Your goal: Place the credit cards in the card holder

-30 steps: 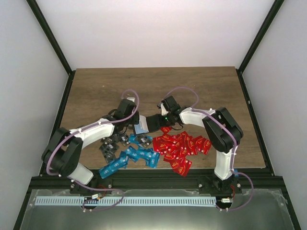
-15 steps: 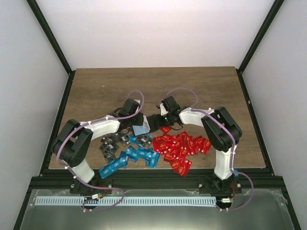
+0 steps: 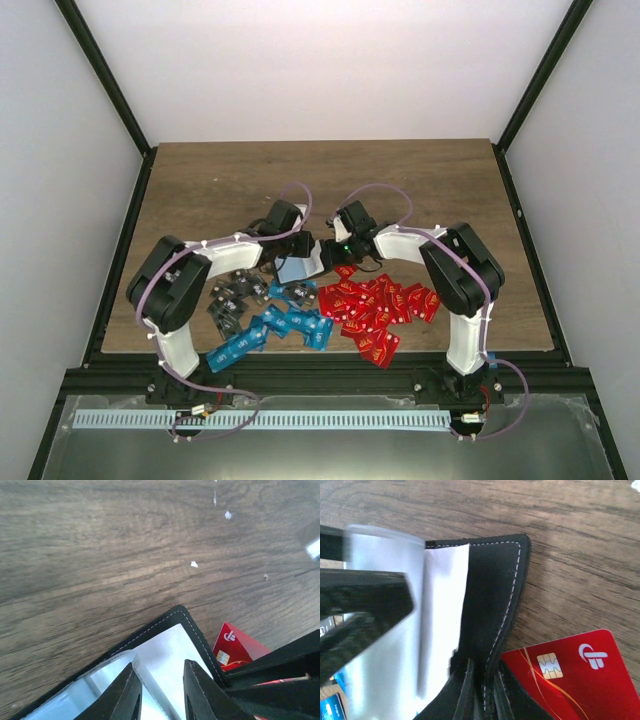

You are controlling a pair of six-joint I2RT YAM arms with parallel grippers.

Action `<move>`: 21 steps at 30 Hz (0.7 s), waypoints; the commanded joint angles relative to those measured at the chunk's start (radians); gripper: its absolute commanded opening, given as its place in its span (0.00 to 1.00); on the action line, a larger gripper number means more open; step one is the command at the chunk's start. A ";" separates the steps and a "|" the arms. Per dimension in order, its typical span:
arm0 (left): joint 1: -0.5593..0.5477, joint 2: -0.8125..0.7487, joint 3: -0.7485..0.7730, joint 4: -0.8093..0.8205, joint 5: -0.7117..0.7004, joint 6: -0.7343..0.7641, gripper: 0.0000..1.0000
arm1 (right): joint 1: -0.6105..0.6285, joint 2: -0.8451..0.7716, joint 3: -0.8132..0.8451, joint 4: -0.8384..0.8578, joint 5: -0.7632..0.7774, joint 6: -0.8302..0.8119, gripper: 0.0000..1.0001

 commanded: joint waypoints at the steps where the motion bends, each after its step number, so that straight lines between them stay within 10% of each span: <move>1: -0.014 0.066 0.039 0.026 0.052 0.022 0.26 | -0.014 -0.044 -0.001 -0.031 -0.018 -0.018 0.15; 21: -0.088 0.072 0.163 -0.136 -0.078 0.138 0.53 | -0.024 -0.408 -0.174 -0.108 0.090 0.129 0.54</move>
